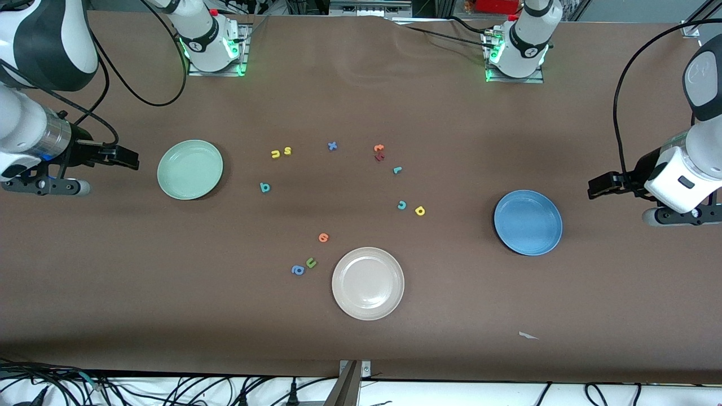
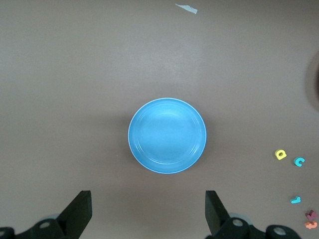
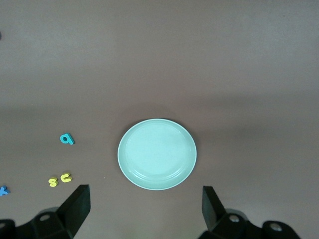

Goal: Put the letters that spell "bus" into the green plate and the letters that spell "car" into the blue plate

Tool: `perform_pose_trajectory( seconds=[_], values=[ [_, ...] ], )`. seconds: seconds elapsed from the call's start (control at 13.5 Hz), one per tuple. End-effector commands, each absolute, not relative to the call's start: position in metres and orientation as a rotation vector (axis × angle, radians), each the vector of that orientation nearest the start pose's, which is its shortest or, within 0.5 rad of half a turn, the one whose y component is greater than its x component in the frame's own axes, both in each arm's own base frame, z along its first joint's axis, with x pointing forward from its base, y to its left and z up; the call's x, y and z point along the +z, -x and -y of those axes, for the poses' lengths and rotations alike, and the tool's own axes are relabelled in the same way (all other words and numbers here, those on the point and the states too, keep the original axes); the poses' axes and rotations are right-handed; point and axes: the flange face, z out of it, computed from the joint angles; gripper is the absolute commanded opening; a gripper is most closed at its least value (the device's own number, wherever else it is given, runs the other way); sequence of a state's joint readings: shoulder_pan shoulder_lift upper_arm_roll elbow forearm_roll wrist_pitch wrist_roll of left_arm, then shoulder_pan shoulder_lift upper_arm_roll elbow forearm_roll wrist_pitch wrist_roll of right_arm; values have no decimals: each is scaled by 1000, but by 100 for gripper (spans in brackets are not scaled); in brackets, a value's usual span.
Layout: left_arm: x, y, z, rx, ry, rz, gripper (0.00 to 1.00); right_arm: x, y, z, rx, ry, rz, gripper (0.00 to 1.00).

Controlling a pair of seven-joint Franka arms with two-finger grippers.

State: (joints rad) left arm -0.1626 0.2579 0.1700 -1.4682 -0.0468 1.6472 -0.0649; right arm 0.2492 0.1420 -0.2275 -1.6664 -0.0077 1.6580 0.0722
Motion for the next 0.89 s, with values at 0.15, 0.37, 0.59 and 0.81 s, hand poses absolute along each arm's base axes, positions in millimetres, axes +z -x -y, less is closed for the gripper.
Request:
perform_pose_trajectory(
  seconds=[0.15, 0.37, 0.59, 0.81],
  values=[
    [531, -632, 12, 108, 3114, 76, 100, 511, -590, -20, 225, 3196, -90, 99],
    [531, -632, 8, 109, 3117, 88, 100, 511, -590, -20, 222, 3196, -90, 99],
    [530, -632, 6, 111, 3117, 93, 100, 511, -590, -20, 222, 3196, -92, 99],
    [532, -633, 6, 106, 3117, 93, 100, 511, -590, -20, 222, 3196, -92, 99]
  ],
)
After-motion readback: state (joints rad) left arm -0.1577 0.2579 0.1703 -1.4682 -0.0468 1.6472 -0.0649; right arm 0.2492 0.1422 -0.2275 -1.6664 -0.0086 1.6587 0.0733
